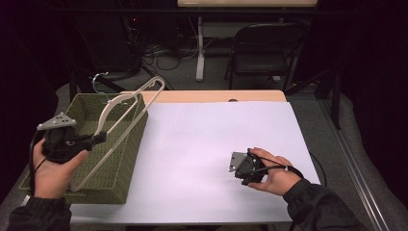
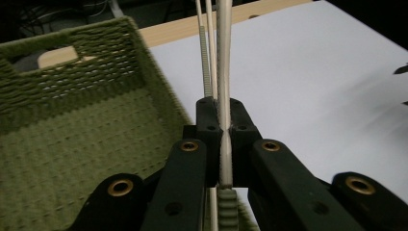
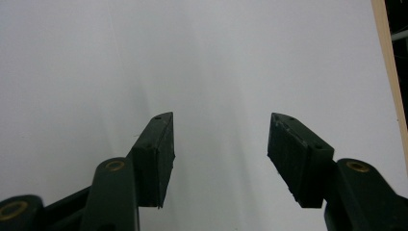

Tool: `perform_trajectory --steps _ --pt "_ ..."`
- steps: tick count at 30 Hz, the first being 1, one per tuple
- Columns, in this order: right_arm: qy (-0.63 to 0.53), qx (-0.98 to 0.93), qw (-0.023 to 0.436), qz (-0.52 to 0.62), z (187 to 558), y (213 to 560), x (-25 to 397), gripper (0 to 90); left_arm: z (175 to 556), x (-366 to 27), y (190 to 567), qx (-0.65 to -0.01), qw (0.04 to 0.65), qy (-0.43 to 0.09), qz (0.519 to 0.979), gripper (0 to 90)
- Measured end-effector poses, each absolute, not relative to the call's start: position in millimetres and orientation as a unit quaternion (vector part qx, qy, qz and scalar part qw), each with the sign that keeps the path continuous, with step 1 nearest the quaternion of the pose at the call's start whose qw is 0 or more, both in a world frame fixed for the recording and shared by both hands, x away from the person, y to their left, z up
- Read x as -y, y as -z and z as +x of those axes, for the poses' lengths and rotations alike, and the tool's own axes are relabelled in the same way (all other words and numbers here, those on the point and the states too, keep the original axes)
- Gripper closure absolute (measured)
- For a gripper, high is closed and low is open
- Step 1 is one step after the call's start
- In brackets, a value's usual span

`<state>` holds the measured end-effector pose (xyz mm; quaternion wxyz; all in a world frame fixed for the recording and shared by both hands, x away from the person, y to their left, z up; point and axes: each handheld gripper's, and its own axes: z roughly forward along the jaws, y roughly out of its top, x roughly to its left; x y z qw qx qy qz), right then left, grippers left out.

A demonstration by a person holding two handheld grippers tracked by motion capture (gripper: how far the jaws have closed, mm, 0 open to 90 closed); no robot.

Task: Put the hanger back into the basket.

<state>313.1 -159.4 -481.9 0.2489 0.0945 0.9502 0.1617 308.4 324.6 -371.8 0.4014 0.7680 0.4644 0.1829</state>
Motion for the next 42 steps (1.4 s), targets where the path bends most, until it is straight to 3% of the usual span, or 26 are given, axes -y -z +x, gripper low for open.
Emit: perform_trajectory --steps 14,30,42 --pt "-0.161 -0.950 0.248 0.099 317 485 158 42.4 334 -394 389 -0.455 0.387 -0.174 0.783 87.2" --pt "-0.163 -0.949 0.249 0.099 318 486 156 42.4 339 -422 397 -0.439 0.371 -0.170 0.801 87.2" --pt "-0.165 -0.950 0.247 0.098 318 488 156 42.5 336 -437 433 -0.421 0.365 -0.161 0.815 87.1"
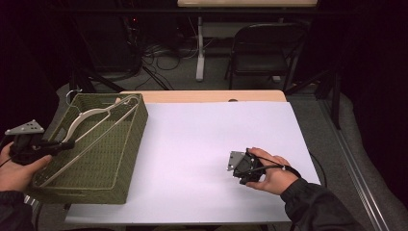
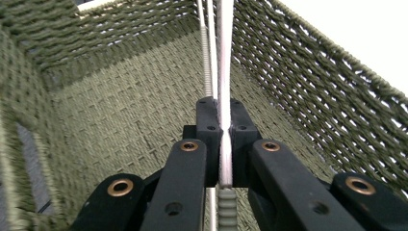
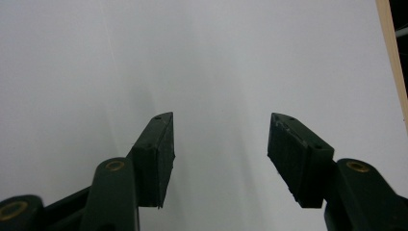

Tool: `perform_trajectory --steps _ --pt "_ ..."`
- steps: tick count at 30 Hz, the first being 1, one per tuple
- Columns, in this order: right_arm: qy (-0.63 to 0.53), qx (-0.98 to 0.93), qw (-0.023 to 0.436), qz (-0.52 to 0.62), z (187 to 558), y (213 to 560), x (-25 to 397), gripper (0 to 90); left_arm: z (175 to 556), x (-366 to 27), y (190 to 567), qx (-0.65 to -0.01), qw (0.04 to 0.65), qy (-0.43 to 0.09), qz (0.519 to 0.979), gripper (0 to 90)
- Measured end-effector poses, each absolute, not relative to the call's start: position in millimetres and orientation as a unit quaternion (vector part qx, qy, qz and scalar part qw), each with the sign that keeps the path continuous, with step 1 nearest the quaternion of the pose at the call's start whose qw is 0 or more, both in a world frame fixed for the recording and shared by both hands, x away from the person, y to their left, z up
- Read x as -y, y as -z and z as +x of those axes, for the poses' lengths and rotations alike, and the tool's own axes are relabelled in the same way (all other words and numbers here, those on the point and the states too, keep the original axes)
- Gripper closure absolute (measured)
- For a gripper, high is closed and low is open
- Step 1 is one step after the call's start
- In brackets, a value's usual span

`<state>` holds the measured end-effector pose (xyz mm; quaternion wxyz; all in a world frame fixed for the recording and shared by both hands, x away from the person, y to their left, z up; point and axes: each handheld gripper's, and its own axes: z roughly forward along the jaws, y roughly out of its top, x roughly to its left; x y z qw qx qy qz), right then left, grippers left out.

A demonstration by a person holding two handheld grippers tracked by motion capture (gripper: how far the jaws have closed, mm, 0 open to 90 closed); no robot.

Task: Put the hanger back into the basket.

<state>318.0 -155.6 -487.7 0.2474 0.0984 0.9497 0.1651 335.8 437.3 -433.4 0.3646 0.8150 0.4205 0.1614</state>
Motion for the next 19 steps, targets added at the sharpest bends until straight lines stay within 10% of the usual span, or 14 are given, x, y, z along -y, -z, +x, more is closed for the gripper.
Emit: perform_trajectory --steps 8,10,19 --pt "-0.163 -0.951 0.244 0.098 319 490 152 42.4 340 -419 455 -0.397 0.283 -0.171 0.856 84.3" --pt "-0.161 -0.951 0.244 0.099 318 492 153 42.4 337 -415 450 -0.395 0.295 -0.167 0.854 64.3" --pt "-0.173 -0.947 0.248 0.108 311 490 159 41.7 302 -399 420 -0.391 0.337 -0.224 0.826 43.7"
